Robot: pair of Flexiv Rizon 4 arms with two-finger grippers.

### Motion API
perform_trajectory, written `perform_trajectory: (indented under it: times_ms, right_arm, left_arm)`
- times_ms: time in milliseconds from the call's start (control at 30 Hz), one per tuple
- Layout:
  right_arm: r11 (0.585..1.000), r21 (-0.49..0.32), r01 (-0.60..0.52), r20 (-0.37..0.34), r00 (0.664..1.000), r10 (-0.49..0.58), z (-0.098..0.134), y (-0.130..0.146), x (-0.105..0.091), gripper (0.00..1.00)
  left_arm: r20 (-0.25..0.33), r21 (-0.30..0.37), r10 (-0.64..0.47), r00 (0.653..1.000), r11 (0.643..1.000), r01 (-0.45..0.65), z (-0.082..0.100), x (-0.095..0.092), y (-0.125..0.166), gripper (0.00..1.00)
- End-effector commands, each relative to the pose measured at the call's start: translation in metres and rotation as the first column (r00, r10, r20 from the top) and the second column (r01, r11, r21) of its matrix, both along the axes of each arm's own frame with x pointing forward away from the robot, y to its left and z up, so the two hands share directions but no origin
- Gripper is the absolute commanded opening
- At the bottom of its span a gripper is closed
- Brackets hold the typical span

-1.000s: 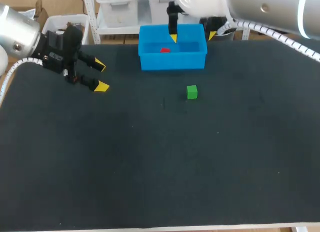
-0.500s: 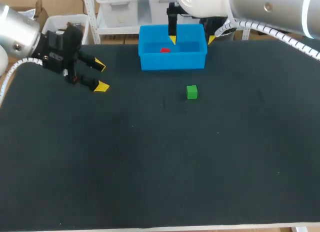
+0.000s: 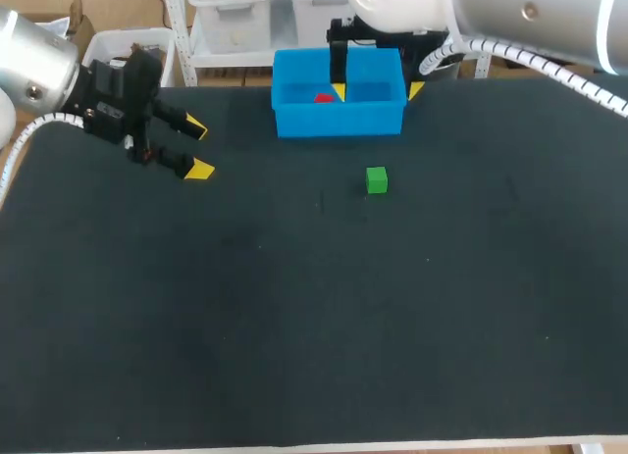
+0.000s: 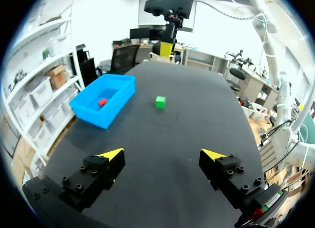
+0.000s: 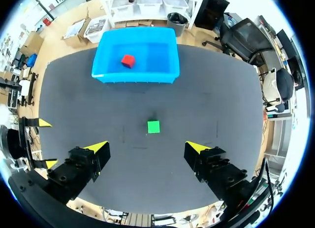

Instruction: Use the left arm to pick the red cube and place it into the blue plastic box first, then use the right arm to grasp the green cube and put it into the same blue plastic box after the first action is fully finished.

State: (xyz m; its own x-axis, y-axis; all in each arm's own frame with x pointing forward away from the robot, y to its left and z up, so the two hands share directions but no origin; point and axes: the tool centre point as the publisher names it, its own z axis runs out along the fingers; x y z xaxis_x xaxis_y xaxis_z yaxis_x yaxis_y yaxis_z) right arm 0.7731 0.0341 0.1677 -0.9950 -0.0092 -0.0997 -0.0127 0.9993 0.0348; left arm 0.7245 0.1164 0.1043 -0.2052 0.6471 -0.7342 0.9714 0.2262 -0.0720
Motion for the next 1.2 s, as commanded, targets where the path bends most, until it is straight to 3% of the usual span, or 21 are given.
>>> perform_trajectory:
  times_ms: [33, 933, 1200]
  right_arm:
    - [1.000, 0.013, 0.014, 0.023, 1.000, -0.014, 0.005, 0.000, 0.002, 1.00]
    - [1.000, 0.013, 0.014, 0.023, 1.000, -0.014, 0.005, 0.000, 0.002, 1.00]
    - [1.000, -0.007, 0.019, -0.027, 0.999, -0.019, -0.011, 0.002, -0.001, 1.00]
  left_arm:
    - [0.004, -0.004, -0.001, 1.000, 1.000, 0.001, -0.001, 0.000, 0.001, 1.00]
    - [0.004, -0.004, -0.001, 1.000, 1.000, 0.001, -0.001, 0.000, 0.001, 1.00]
    - [0.004, -0.004, -0.001, 1.000, 1.000, 0.001, -0.001, 0.000, 0.001, 1.00]
